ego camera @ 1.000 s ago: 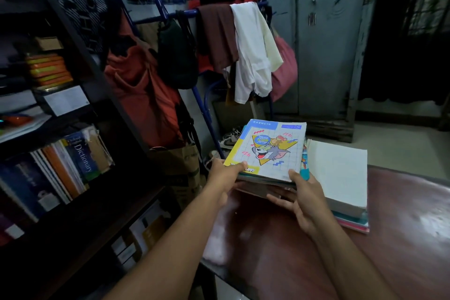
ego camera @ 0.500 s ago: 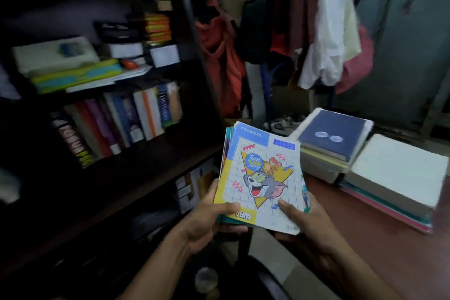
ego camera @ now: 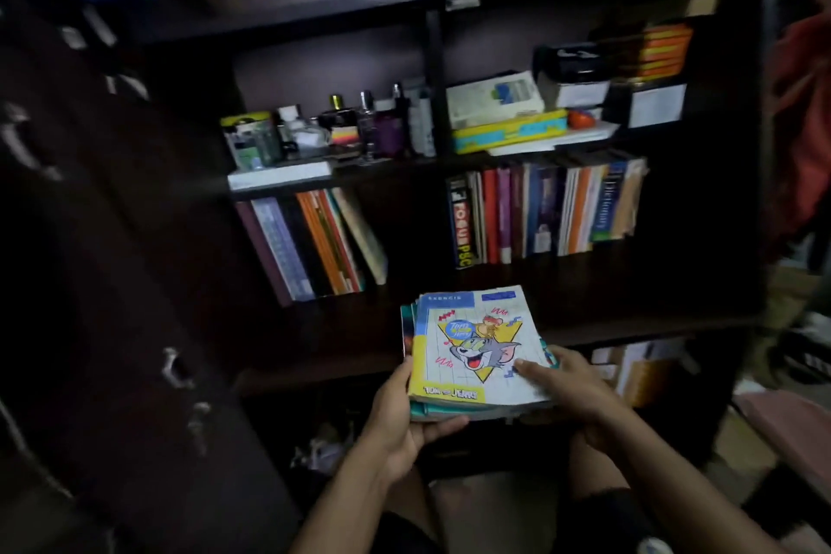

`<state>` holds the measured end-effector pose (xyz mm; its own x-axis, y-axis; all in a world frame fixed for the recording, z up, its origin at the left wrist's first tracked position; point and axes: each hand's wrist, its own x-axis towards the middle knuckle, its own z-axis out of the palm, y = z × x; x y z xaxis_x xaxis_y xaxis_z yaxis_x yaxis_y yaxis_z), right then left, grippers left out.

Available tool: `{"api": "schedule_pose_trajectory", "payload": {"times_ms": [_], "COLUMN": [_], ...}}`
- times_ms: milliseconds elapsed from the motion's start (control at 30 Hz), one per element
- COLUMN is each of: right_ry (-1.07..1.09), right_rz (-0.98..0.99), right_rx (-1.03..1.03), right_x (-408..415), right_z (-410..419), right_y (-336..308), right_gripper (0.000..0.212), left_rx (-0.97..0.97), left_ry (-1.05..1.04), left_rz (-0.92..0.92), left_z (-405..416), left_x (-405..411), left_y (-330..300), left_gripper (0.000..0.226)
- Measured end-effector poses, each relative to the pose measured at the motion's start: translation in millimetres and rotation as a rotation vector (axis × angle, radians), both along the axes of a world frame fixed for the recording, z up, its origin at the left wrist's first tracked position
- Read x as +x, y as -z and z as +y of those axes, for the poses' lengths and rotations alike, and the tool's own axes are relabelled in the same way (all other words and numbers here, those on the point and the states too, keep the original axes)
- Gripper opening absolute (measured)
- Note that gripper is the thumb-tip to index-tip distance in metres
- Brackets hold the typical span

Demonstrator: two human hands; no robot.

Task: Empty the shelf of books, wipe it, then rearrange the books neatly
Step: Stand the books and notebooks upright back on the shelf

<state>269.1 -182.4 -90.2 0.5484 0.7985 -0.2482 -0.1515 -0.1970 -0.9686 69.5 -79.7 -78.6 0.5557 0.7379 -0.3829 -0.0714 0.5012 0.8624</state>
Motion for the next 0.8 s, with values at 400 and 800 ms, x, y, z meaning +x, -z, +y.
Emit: {"api": "schedule_pose_trajectory", "payload": {"times_ms": [400, 800], "right_ry": [0.006, 0.031], "right_rz": [-0.304, -0.774], "right_rx": [-0.113, -0.063], "right_x": [-17.5, -18.7], "right_z": [32.7, 35.4], "right_y": [6.0, -15.6], "right_gripper": [0.023, 0.024], "left_rx": [0.552, 1.076], "left_ry": [-0.017, 0.094], "left_rz": [0.549, 1.071], "left_z": [50.7, 43.3], "left_x": [-19.5, 4.0], "left_y": [7.5, 3.7], "left_gripper": [0.048, 0.053]}}
